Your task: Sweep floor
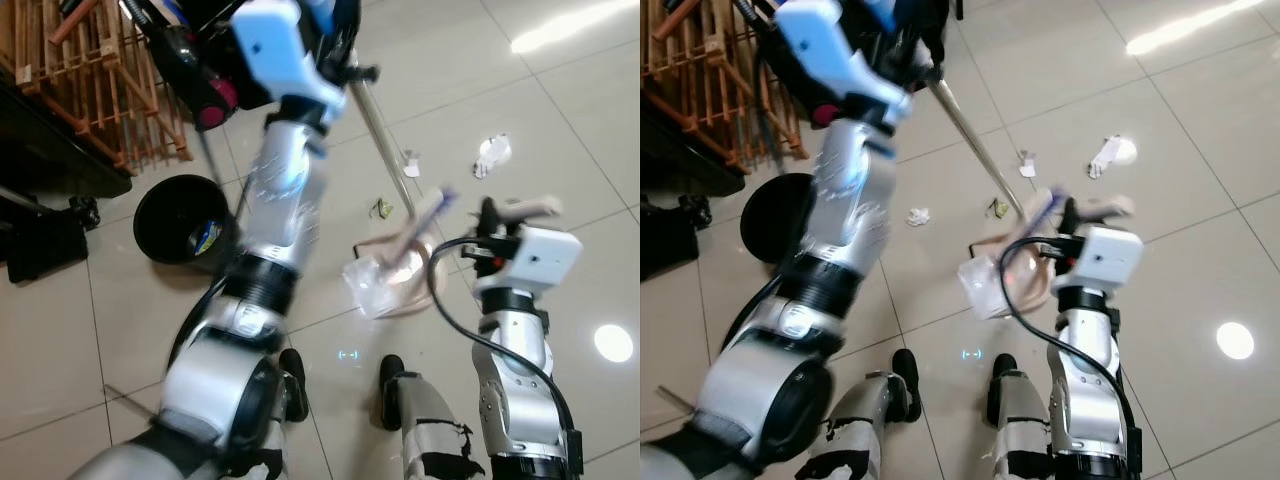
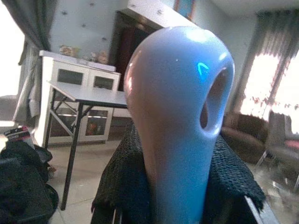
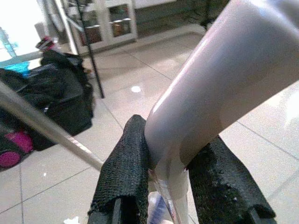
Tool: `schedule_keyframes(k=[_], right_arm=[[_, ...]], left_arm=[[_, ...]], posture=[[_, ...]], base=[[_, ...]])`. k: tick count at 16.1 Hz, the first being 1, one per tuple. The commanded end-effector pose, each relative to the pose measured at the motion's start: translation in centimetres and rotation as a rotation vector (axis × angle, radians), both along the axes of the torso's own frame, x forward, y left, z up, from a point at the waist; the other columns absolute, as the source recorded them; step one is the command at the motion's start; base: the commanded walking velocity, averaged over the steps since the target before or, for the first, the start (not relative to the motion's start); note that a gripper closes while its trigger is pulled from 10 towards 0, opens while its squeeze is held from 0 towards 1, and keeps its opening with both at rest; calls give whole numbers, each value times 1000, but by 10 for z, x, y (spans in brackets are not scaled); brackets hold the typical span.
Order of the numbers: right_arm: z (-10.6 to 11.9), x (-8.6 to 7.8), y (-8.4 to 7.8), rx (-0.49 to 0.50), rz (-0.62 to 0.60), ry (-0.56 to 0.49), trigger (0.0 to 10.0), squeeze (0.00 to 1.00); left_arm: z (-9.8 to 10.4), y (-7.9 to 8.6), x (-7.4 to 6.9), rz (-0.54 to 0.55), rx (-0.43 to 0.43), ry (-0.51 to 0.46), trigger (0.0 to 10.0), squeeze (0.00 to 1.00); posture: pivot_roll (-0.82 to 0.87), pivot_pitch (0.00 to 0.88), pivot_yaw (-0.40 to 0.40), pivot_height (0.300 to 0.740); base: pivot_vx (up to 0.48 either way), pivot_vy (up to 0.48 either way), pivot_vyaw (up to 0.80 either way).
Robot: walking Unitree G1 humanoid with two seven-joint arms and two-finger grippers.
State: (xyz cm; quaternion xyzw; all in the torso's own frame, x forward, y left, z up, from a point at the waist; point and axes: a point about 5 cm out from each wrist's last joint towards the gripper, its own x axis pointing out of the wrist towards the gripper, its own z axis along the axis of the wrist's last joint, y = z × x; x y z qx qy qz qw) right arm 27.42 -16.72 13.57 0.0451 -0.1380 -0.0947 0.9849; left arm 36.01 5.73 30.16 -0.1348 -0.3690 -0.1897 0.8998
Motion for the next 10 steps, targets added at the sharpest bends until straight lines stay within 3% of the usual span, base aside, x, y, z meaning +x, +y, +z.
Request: schedule_keyframes(k=[1,4,6,10], right_arm=[[-45,-7,4,89,2,225,10000,0],[-45,-4,-4,114,-52,225,10000,0],[-45,-3,-5,116,-65,220,10000,0],[-45,0,-6,142,-103,213,10000,0]], left_arm=[[2,14,-5,5,35,-29,10000,0],[-6,47,-14,42,118,-18,10000,0],[-14,55,-19,64,174,-6,10000,0],[-52,64,-31,90,295,67,10000,0]], posture=[[10,368,108,740],[20,369,106,740],[20,369,106,740],[24,371,106,740]], base=[[0,0,0],[0,0,0],[0,0,0],[0,0,0]])
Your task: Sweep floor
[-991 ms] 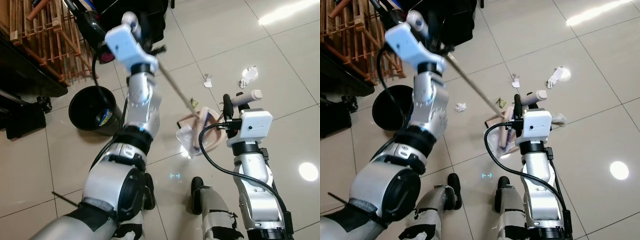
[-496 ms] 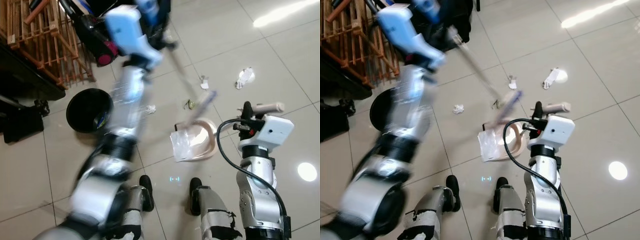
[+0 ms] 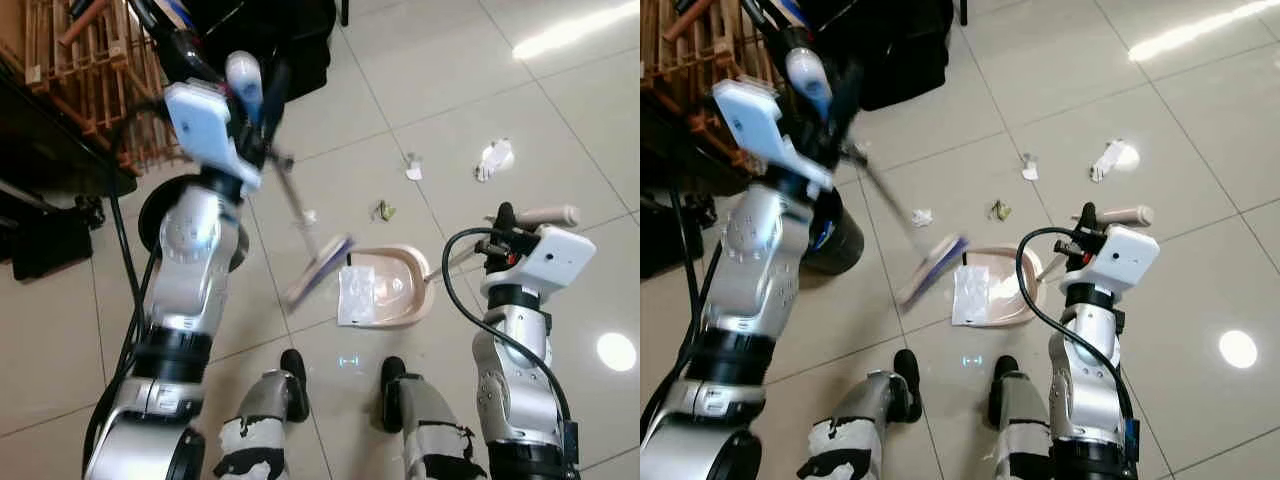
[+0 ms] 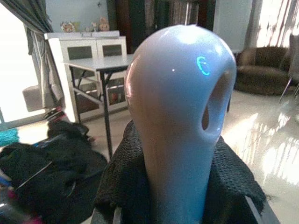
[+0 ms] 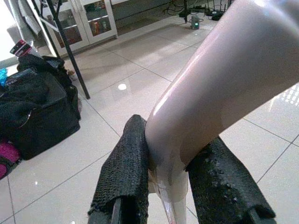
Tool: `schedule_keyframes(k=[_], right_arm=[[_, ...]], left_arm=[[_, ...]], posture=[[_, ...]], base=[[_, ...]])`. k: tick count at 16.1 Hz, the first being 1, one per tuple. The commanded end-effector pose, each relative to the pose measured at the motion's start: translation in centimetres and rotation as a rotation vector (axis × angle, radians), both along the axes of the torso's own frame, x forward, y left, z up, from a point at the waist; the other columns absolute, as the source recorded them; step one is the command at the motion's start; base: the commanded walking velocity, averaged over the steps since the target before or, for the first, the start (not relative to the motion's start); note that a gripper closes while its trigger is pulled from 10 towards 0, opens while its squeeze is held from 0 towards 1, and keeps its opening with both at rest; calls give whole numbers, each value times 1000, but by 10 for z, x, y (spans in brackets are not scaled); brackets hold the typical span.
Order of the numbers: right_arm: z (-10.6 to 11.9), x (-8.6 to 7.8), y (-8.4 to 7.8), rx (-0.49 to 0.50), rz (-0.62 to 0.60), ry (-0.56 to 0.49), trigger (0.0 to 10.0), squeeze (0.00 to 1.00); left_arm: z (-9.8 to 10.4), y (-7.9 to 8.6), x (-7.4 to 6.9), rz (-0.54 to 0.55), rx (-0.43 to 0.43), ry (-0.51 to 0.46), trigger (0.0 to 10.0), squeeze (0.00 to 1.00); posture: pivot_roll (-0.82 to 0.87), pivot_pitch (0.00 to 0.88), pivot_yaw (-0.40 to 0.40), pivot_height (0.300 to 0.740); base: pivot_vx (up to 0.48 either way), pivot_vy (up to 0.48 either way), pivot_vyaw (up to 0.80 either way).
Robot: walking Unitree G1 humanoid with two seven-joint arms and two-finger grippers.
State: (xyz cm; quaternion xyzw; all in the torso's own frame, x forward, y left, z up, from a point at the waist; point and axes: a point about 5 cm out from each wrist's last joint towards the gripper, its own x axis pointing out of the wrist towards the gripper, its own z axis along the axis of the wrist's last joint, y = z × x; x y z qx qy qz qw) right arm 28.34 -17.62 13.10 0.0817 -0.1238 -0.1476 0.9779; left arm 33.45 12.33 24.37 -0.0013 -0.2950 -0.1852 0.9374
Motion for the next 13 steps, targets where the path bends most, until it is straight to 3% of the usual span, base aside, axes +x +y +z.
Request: schedule_keyframes(k=[1,4,9,13], right_arm=[[-40,-7,4,75,-12,184,10000,0],[-37,-4,8,93,-27,177,10000,0],[-32,-6,21,113,-26,163,10000,0],[-33,-11,19,107,-31,167,10000,0]], left_arm=[[-5,-5,-8,24,58,-63,10000,0],[-17,-18,-5,90,53,-78,10000,0],[-62,-66,4,48,81,46,10000,0],[-77,-75,13,100,133,98,10000,0]], posture=[[12,372,99,740],[-14,375,94,740],[-71,369,107,740],[-73,397,108,740]], base=[[0,0,0],[0,0,0],[0,0,0],[0,0,0]])
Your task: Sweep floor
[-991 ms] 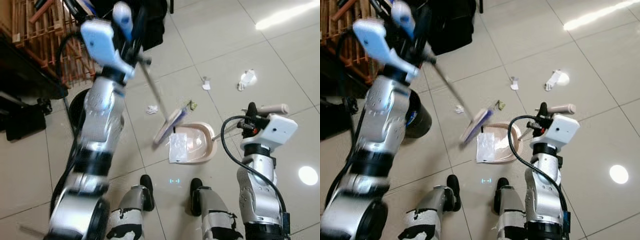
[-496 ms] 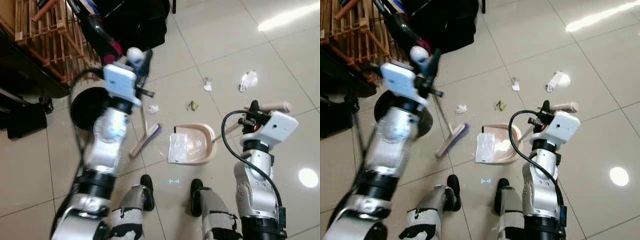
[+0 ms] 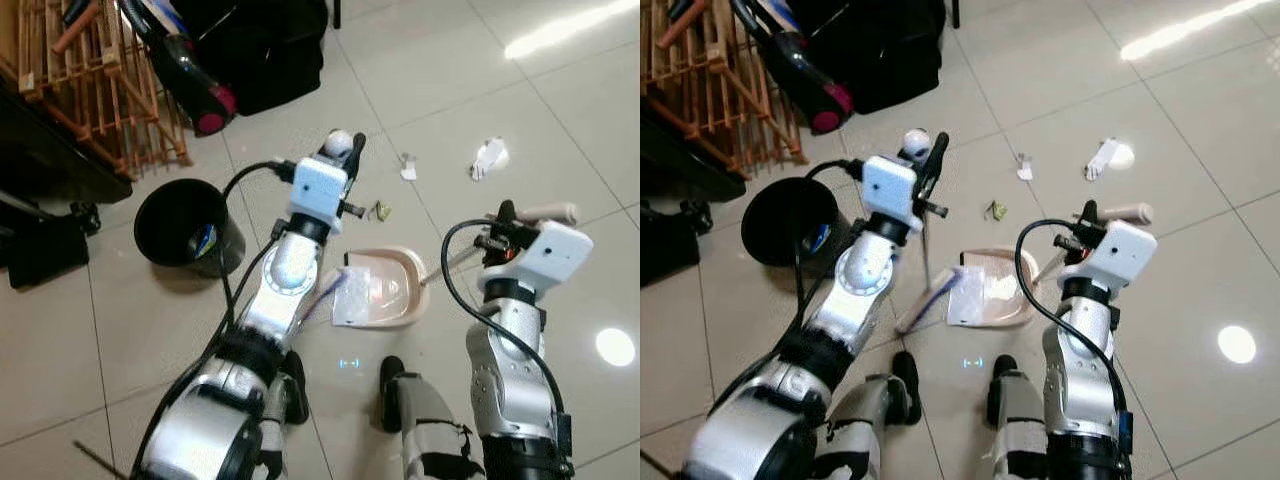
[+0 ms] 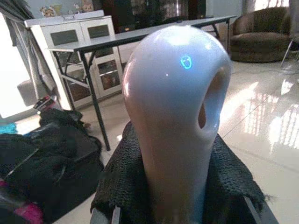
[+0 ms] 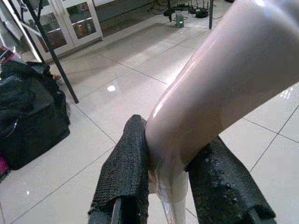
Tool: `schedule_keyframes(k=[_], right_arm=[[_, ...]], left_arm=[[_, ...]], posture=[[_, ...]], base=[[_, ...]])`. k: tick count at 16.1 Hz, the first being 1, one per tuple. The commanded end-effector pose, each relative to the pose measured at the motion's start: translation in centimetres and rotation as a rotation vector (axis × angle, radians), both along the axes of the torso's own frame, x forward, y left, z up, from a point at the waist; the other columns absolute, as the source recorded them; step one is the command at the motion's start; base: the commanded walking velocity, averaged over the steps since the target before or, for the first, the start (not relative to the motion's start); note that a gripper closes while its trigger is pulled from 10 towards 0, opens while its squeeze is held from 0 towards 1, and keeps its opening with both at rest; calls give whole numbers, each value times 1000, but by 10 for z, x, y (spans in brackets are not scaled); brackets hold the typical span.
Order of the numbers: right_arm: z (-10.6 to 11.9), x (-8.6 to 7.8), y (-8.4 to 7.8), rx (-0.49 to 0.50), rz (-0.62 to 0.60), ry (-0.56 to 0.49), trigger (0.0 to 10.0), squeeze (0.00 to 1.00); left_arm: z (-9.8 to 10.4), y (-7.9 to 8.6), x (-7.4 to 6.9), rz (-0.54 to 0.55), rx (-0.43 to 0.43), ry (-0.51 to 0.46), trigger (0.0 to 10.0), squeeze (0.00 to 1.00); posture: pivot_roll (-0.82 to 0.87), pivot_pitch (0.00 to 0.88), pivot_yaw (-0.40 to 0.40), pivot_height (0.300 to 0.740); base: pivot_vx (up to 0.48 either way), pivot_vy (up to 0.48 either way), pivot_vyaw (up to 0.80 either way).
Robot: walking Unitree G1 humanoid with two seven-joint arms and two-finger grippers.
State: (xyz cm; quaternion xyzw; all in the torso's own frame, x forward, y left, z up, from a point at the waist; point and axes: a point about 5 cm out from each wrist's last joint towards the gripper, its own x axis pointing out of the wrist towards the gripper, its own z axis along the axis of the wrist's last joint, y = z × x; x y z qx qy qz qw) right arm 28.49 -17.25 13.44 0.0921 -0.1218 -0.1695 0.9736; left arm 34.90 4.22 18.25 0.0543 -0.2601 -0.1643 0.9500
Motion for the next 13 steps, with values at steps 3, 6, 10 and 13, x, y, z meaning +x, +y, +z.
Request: schedule_keyframes(k=[3,6,10,13], right_arm=[[-37,-17,14,81,9,166,10000,0],[-36,-18,15,83,22,168,10000,0],[-31,-21,25,111,102,113,10000,0],[-37,-27,25,120,105,125,10000,0]], left_arm=[[-4,-4,5,33,-73,54,10000,0],[11,-30,2,5,-50,-16,10000,0],[19,-20,7,24,50,-101,10000,0],[35,2,12,51,74,-200,10000,0]], posture=[[-87,391,100,740],[-81,408,93,740],[-57,423,100,740],[-39,403,101,740]], base=[[0,0,0],[0,0,0],[0,0,0],[0,0,0]])
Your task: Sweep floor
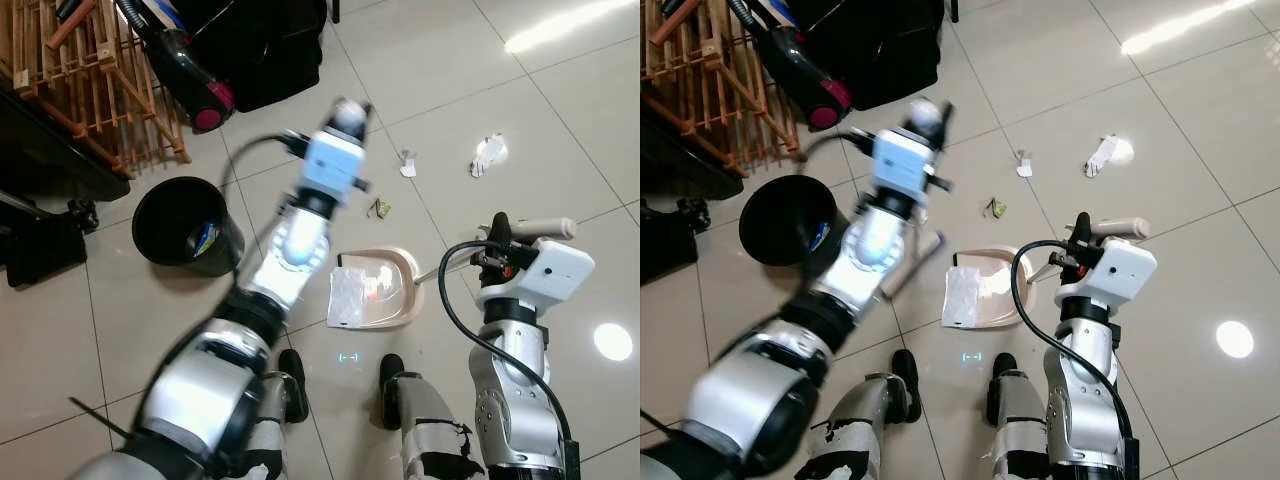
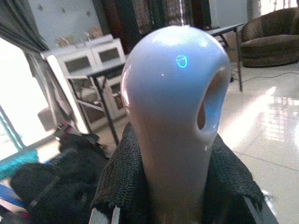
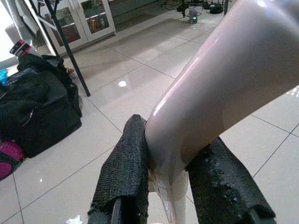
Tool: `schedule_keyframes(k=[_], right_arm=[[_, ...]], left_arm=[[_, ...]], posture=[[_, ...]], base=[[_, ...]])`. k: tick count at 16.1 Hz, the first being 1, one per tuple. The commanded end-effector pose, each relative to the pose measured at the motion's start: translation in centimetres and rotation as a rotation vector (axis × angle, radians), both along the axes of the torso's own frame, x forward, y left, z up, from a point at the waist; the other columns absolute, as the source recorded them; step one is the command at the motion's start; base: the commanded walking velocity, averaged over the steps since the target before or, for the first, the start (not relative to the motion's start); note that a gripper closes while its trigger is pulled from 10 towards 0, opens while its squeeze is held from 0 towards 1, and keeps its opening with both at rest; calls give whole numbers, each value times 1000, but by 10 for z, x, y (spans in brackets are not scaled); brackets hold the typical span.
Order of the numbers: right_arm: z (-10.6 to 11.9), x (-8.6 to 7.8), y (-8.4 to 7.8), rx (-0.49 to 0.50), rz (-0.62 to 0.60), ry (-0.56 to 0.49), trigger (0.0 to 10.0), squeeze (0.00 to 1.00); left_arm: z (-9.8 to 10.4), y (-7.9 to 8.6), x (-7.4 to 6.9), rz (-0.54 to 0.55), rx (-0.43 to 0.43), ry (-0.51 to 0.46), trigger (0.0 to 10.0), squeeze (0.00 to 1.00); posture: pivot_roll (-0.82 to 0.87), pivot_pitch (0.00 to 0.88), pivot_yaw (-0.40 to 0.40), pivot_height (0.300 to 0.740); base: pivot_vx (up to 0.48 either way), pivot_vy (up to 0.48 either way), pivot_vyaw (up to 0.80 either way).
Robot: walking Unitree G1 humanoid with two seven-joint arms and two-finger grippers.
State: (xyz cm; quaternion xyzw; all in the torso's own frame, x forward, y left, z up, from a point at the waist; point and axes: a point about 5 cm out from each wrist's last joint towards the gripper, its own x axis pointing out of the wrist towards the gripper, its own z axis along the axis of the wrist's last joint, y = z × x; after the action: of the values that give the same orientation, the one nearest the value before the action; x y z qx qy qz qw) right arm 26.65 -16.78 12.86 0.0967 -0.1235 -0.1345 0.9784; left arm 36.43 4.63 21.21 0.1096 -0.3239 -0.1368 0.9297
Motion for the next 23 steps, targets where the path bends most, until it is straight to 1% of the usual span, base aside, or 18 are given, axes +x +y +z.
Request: schedule_keyframes(k=[1,3,4,5,6,7,8,9,12,14,16,19,20,21,23], right_arm=[[-31,-7,20,121,37,138,10000,0],[-28,-7,22,130,46,120,10000,0],[-25,-7,23,141,55,95,10000,0],[-23,-8,24,147,59,83,10000,0],[-20,-9,25,160,74,57,10000,0],[-17,-10,28,172,95,30,10000,0],[-17,-12,29,172,103,23,10000,0],[-17,-13,31,174,106,20,10000,0],[-16,-15,34,180,112,11,10000,0],[-16,-15,34,180,93,22,10000,0],[-24,-15,27,168,25,79,10000,0],[-24,-14,23,162,-8,89,10000,0],[-23,-12,23,161,-10,89,10000,0],[-22,-12,23,161,-11,89,10000,0],[-23,-13,25,150,-10,102,10000,0]], left_arm=[[2,6,0,13,46,-45,10000,0],[-9,13,2,36,98,-11,10000,0],[-17,15,2,26,116,18,10000,0],[-20,15,2,24,118,32,10000,0],[-24,16,2,19,106,66,10000,0],[-29,16,3,24,74,113,10000,0],[-31,16,4,29,41,140,10000,0],[-33,16,5,44,29,158,10000,0],[-40,11,3,46,54,183,10000,0],[-44,10,3,58,36,208,10000,0],[-46,7,1,64,15,217,10000,0],[-44,5,3,97,-38,228,10000,0],[-42,4,4,105,-72,239,10000,0],[-39,3,5,116,-116,252,10000,0],[-31,2,8,140,-256,279,10000,0]], posture=[[-31,417,104,740],[-42,420,112,740],[-46,413,115,740],[-48,413,117,740],[-50,417,119,740],[-46,431,126,740],[-48,434,126,740],[-51,432,125,740],[-62,438,130,740],[-65,438,128,740],[-63,437,128,740],[-67,455,132,740],[-68,457,132,740],[-71,454,130,740],[-68,449,126,740]], base=[[0,0,0],[0,0,0],[0,0,0],[0,0,0],[0,0,0],[0,0,0],[0,0,0],[0,0,0],[0,0,0],[0,0,0],[0,0,0],[0,0,0],[0,0,0],[0,0,0],[0,0,0]])
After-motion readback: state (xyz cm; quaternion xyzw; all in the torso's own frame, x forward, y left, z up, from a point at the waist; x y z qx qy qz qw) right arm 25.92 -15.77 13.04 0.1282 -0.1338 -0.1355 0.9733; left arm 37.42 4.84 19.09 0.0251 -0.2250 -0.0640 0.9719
